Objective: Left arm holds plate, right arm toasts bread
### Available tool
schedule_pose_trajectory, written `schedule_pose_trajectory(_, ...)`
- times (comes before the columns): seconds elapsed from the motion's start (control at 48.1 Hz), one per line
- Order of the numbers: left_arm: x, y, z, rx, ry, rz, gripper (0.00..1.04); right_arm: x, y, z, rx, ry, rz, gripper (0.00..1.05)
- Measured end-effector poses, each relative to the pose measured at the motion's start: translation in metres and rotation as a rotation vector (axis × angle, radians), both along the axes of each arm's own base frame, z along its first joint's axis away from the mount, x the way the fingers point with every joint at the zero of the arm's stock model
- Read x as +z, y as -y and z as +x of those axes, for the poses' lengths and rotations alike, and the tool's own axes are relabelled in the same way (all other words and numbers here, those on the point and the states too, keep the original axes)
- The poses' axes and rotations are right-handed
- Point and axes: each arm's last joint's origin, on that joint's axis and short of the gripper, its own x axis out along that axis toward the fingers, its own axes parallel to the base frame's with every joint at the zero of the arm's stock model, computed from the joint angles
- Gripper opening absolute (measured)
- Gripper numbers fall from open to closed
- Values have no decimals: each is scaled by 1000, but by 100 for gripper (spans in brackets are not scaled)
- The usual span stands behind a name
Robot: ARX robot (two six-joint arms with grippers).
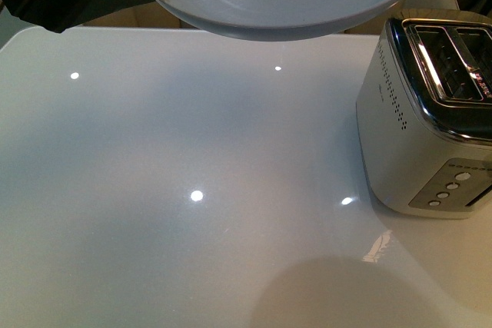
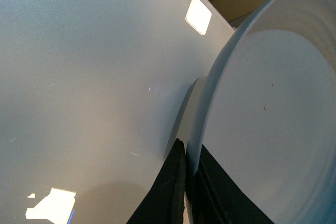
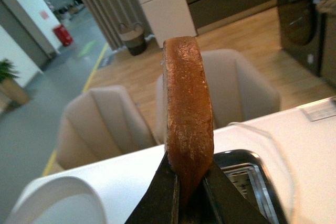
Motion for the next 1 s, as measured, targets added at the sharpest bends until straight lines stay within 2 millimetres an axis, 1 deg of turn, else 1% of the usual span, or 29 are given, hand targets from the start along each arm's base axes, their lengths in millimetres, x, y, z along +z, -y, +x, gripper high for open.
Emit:
schedule_pose_trajectory(0.104, 0, 0, 0, 0, 0, 0, 3, -11, -4, 6, -35, -41, -120, 3)
schedule_pose_trajectory(0.208, 0, 0, 0, 0, 0, 0, 3, -30, -11, 14, -34, -96, -213, 3)
schedule_pose_trajectory(0.332, 0, 0, 0, 0, 0, 0, 3, -52, -19, 25, -17, -153, -269, 3)
schedule_pose_trajectory(0.415, 0, 0, 0, 0, 0, 0, 3, -62, -22, 32, -11, -180, -293, 3)
schedule_pose_trajectory(0.582, 0, 0, 0, 0, 0, 0, 3, -86, -28, 50, 2, -269, -321, 3)
schedule_pose_trajectory(0.748, 0, 0, 0, 0, 0, 0, 3, -103, -29, 62, 1, -316, -329, 3)
schedule_pose_trajectory(0.997, 0, 0, 0, 0, 0, 0, 3, -115, -27, 70, 4, -348, -330, 3)
